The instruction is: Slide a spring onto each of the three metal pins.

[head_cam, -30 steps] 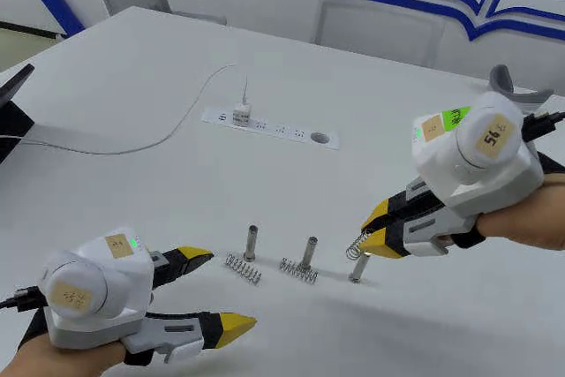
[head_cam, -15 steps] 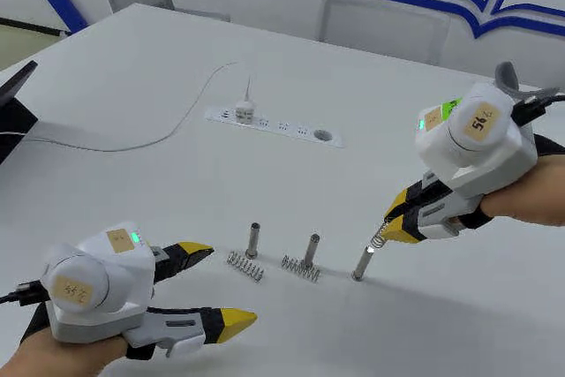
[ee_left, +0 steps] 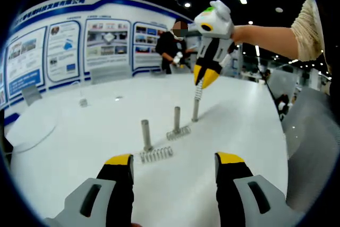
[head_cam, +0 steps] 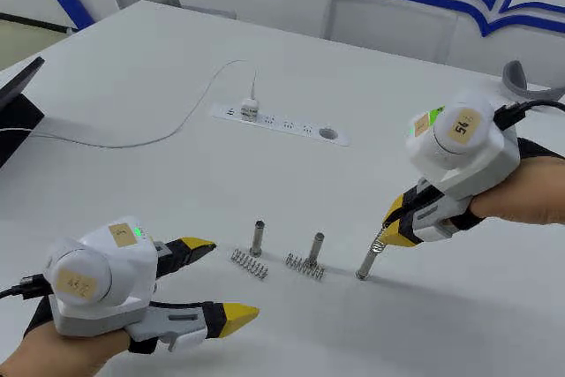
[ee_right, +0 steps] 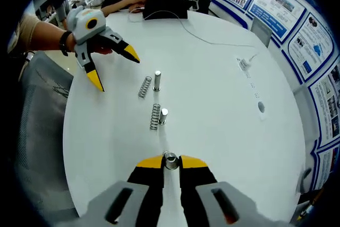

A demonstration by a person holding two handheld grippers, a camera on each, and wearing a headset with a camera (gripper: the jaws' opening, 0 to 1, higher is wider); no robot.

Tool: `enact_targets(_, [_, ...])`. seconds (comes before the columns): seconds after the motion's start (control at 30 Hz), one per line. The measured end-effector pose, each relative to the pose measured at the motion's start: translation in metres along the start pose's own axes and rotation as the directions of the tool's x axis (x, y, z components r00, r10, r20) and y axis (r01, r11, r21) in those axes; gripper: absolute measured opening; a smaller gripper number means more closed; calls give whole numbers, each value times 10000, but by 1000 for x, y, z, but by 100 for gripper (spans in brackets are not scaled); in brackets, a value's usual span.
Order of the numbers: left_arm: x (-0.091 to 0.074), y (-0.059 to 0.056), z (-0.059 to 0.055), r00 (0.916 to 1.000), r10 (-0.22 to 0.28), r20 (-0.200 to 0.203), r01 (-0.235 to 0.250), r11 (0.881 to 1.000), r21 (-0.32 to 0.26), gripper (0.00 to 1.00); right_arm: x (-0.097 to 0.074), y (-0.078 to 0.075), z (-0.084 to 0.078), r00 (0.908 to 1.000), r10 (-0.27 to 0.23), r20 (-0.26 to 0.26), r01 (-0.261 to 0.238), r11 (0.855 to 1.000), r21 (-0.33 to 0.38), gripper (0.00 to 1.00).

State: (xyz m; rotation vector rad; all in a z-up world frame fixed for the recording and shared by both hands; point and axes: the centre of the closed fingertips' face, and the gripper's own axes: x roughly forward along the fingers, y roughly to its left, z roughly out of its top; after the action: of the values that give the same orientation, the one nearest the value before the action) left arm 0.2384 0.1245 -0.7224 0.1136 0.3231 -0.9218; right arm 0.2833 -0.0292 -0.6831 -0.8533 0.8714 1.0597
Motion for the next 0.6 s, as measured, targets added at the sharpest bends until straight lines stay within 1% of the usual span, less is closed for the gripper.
enact_targets(0.17, [0, -1, 0, 10000, -26, -12, 26, 10000, 17, 63, 7, -1, -4, 9998, 86, -185, -87, 10000, -33, 12])
enact_targets(0.53, [1, -1, 0, 10000, -39, 8, 39, 10000, 19, 63, 23, 1, -12, 9987, 188, -476, -181, 9997, 142, 12])
enact_targets(0.6, [1, -2, 1, 10000, -62, 15, 62, 10000, 3, 63, 26, 1, -13, 9985, 242, -491, -229, 9994, 271, 12])
